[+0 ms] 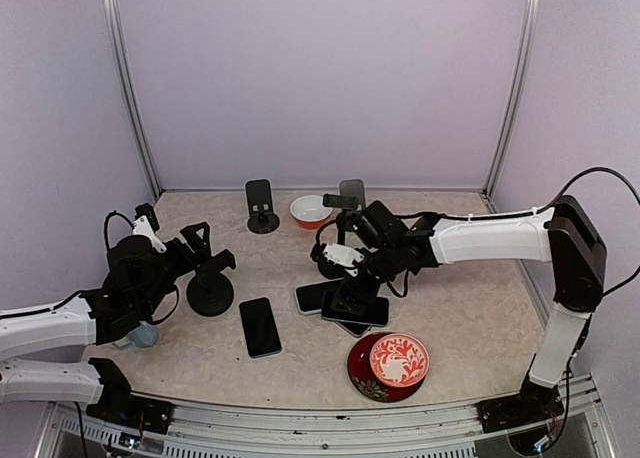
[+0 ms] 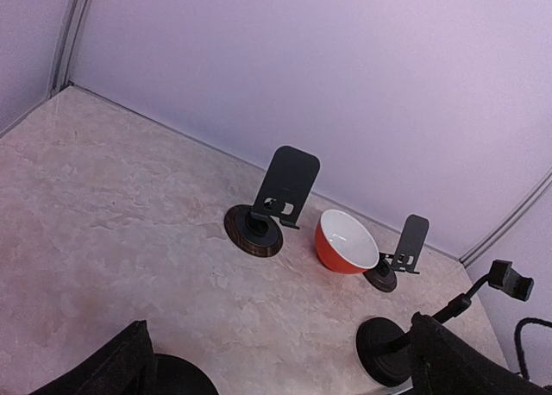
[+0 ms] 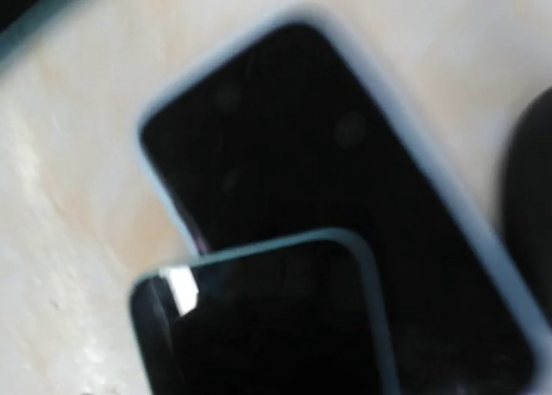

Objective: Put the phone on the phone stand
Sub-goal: Adjust the phone.

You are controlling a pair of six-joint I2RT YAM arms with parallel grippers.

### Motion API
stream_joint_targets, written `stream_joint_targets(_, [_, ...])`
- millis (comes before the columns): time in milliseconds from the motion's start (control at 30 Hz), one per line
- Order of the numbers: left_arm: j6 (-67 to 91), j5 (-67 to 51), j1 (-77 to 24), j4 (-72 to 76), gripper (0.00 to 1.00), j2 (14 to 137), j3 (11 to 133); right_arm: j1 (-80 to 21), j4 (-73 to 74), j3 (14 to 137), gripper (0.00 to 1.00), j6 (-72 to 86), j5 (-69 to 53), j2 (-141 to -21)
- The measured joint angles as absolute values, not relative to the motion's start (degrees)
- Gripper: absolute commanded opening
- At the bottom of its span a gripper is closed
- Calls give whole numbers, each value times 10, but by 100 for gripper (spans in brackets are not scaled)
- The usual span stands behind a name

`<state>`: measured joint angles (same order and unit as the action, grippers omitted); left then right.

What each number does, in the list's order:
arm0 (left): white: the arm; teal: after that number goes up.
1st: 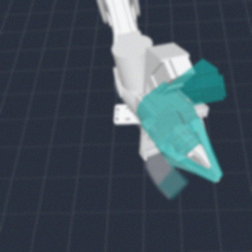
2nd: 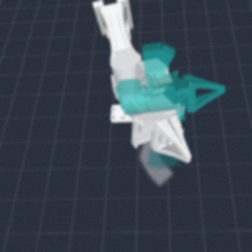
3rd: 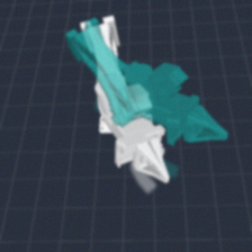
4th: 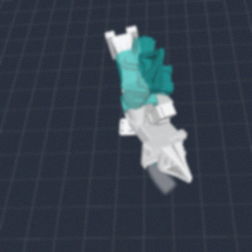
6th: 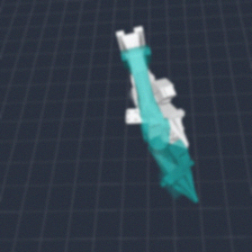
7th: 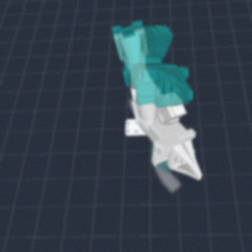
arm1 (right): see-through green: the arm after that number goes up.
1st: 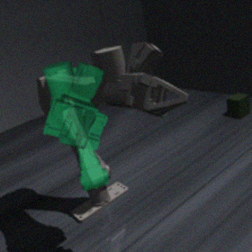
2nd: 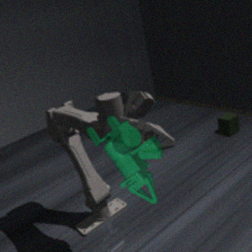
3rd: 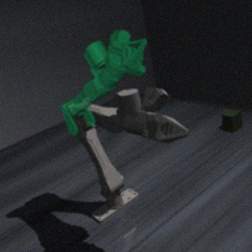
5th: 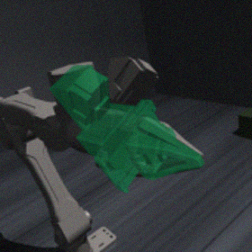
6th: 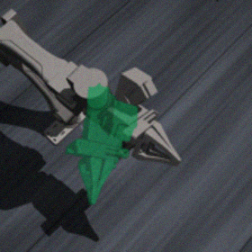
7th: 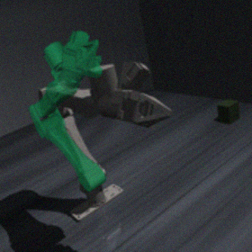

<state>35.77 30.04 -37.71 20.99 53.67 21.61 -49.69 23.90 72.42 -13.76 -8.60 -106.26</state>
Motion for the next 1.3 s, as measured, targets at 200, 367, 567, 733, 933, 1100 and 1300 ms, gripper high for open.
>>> stream_joint_targets(200, [358,300,-377,210,99,537,216,-497,165,729,93,-77,4,-965])
stream_joint_targets(367, [358,300,-377,210,99,537,216,-497,100,748,95,-16,129,-935])
stream_joint_targets(567, [358,300,-377,210,99,536,216,-484,52,748,93,27,216,-928])
stream_joint_targets(733, [358,300,-377,210,99,536,216,-468,35,748,93,51,241,-928])
stream_joint_targets(933, [358,300,-377,210,99,537,216,-442,32,748,89,68,227,-929])
stream_joint_targets(1100, [358,300,-377,210,99,537,216,-430,32,748,87,76,189,-937])
stream_joint_targets(1300, [358,300,-377,210,99,537,216,-430,36,750,85,79,145,-957])
